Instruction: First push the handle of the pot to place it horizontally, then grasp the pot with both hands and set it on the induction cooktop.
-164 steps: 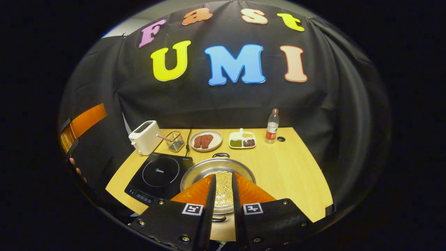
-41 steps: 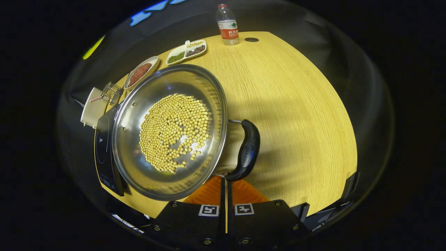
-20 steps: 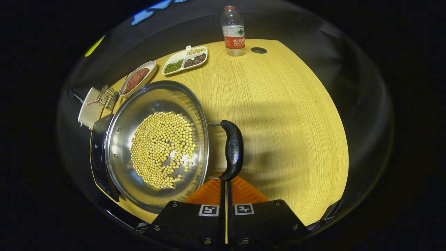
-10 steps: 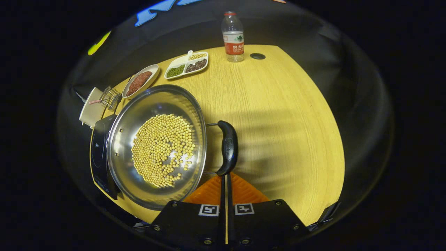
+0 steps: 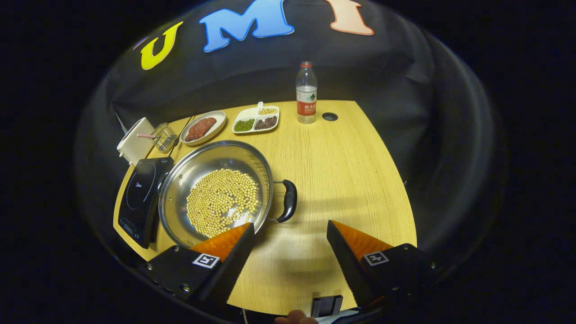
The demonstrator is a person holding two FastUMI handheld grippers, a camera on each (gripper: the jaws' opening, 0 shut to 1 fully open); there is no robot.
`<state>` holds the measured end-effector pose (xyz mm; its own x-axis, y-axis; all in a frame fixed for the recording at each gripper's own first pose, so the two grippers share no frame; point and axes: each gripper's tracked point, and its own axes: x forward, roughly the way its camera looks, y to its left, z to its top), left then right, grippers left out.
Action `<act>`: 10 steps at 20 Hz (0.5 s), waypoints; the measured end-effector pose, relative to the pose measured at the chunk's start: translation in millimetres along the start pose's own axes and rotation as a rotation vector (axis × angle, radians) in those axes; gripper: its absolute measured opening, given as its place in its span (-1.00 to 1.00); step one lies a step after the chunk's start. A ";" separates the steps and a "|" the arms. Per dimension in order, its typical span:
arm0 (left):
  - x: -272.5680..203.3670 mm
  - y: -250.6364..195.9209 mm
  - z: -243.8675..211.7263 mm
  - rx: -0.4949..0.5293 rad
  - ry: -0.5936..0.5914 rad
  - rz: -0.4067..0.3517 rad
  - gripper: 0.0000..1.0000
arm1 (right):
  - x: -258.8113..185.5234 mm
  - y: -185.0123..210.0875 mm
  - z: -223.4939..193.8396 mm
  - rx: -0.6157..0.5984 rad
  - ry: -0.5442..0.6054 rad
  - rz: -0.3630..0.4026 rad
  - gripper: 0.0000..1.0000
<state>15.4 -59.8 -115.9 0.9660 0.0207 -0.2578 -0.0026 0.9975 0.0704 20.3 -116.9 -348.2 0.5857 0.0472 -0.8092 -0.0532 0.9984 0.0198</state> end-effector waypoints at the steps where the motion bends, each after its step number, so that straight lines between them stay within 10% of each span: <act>1: 4.6 -2.7 -3.5 -0.004 0.004 -0.018 1.00 | -8.7 4.1 6.5 0.006 -0.040 0.003 0.99; 10: 60.2 -4.2 -96.8 -0.009 0.164 -0.126 0.94 | -25.7 30.1 19.6 0.072 -0.202 -0.030 0.98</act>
<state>48.5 -56.3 -225.0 0.9037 -0.0947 -0.4176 0.1130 0.9934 0.0194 19.5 -87.4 -315.2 0.7365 0.0153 -0.6763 0.0203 0.9988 0.0447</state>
